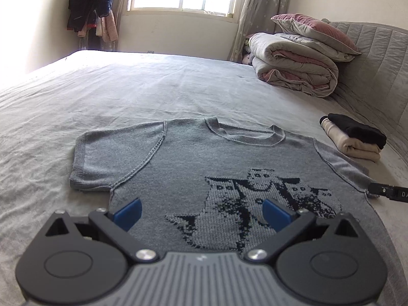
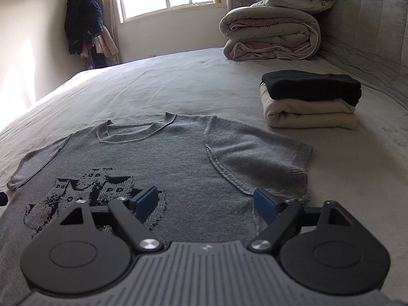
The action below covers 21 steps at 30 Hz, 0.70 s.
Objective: Fold clothes
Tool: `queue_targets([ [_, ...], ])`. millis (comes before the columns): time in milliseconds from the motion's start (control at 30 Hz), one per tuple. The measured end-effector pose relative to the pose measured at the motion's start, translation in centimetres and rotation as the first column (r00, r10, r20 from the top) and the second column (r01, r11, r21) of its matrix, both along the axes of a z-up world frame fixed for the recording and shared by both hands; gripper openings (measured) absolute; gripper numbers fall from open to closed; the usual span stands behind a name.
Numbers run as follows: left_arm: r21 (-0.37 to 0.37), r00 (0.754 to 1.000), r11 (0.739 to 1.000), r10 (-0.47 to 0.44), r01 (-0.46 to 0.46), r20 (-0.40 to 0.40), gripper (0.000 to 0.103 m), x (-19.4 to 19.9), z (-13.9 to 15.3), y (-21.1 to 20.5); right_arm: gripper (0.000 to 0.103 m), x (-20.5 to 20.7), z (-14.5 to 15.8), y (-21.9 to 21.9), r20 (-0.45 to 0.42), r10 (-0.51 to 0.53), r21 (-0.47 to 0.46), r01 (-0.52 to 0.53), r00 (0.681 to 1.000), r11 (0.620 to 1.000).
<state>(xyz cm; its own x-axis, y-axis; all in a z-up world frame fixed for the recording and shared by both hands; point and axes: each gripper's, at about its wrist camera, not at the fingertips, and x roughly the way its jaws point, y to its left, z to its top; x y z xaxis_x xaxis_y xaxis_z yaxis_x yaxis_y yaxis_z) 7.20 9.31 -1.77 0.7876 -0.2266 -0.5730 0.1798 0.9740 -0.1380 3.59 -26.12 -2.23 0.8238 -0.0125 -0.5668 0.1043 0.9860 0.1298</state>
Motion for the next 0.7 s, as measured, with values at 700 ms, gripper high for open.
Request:
queue_targets([
  [700, -0.198, 0.99, 0.979, 0.028, -0.056, -0.138, 0.101, 3.8, -2.9, -3.0, 0.078, 4.0, -3.2, -10.8, -0.03, -0.241, 0.269, 0.24, 0.97, 0.933],
])
